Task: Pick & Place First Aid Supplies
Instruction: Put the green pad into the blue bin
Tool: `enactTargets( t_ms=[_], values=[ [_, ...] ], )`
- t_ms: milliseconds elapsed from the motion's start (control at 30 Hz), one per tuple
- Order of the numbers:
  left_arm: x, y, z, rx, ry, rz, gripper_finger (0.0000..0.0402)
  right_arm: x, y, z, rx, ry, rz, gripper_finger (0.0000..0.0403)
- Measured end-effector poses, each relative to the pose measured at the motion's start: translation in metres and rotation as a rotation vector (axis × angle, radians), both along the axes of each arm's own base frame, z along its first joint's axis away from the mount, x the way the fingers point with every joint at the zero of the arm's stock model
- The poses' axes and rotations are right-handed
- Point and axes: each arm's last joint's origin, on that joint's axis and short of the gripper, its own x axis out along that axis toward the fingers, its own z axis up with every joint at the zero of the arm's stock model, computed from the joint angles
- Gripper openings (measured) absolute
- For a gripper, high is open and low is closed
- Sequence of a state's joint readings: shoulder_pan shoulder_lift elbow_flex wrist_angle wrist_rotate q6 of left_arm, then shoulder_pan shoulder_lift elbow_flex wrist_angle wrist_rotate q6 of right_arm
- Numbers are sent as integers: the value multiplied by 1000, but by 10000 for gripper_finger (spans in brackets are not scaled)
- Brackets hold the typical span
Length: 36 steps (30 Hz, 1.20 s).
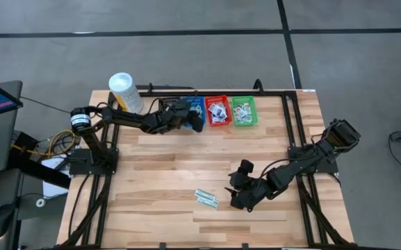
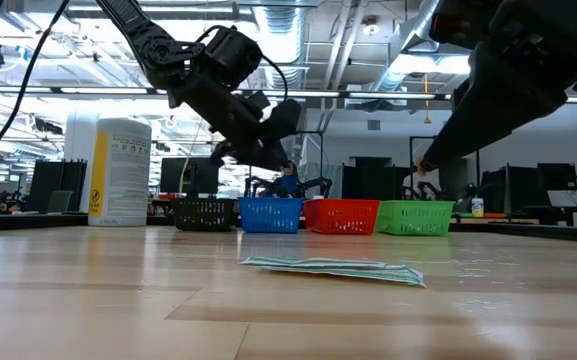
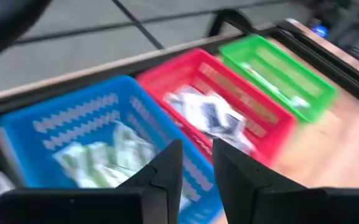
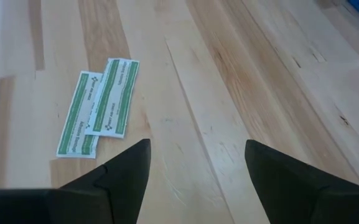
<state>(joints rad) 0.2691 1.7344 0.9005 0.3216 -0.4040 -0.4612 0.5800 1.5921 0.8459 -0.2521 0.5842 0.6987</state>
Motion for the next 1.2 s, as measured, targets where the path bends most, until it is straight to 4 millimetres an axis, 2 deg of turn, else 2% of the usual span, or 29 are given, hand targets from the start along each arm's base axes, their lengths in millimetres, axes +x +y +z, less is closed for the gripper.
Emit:
enactTargets(
  t_ms=[133,267,400,533,667,833,967,1200],
  values=[
    [4,-10,-1,-60,-16,-129,87,1,0,0,5,-8,0,255],
    [10,-35,-1,-97,-23,-263,86,2,1,2,19,-28,0,255],
    [16,-70,-1,-117,-19,-407,86,4,3,3,28,-49,7,255],
    [17,-115,-1,-119,-11,-539,86,11,8,1,20,-94,44,255],
    [14,-157,-1,-110,-4,-646,86,26,18,-15,-9,-152,131,255],
    [6,-197,0,-78,6,-777,86,37,24,-38,-96,-112,204,255],
    [2,-210,0,-27,18,-823,86,42,28,-49,-86,-89,246,255],
    [3,-208,1,-11,13,-822,86,48,29,-71,-93,-65,288,255]
  ],
)
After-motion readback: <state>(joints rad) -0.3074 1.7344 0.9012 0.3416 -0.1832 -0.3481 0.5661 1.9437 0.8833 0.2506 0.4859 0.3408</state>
